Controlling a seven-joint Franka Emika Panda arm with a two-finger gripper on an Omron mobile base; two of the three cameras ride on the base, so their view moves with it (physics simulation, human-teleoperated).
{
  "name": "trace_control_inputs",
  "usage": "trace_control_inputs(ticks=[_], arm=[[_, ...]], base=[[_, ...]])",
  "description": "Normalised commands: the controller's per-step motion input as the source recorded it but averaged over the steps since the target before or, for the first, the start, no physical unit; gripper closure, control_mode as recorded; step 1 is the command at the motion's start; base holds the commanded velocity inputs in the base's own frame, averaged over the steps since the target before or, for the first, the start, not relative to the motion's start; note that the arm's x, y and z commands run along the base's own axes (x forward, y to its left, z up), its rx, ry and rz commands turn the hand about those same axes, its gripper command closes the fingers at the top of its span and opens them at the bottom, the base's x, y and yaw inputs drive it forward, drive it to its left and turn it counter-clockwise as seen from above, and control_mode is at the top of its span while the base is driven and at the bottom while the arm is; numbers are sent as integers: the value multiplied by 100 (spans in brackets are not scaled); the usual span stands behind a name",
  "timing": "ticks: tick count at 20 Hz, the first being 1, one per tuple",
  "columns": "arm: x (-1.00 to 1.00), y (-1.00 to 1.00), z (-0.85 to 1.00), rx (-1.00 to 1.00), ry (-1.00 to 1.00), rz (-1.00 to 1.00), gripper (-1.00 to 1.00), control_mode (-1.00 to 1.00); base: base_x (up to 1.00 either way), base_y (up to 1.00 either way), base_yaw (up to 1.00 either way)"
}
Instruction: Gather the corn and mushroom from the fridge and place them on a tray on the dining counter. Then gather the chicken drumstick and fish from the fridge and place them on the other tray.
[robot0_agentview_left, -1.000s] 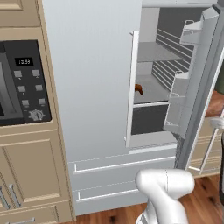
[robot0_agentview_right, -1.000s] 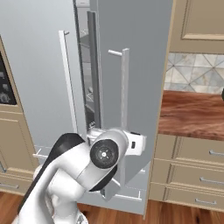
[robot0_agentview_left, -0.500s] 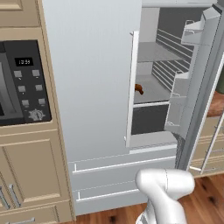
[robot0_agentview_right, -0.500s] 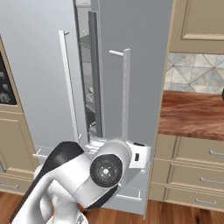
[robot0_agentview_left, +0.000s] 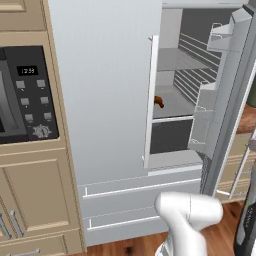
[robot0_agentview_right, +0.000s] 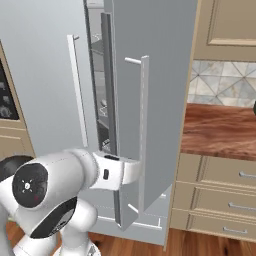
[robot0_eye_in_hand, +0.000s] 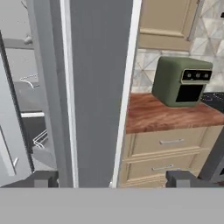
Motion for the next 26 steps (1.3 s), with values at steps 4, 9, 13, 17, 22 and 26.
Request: trace_control_inputs(ticks=[4,9,13,17,22,26], arm=[[0,97,42,-12,0,-50,-100,-100],[54,83,-2,-10,2,-45,-100,-100],[81,66,-14,-13,0,-40,-100,-100],[77,41,-3,-9,0,-31,-100,-100],[67,8,-3,-13,-7,-17,-100,-100],[29,0,-14,-10,-20,-4,-100,-100]], base=[[0,0,0],[0,0,0],[0,0,0],[0,0,0],[0,0,0],[0,0,0]])
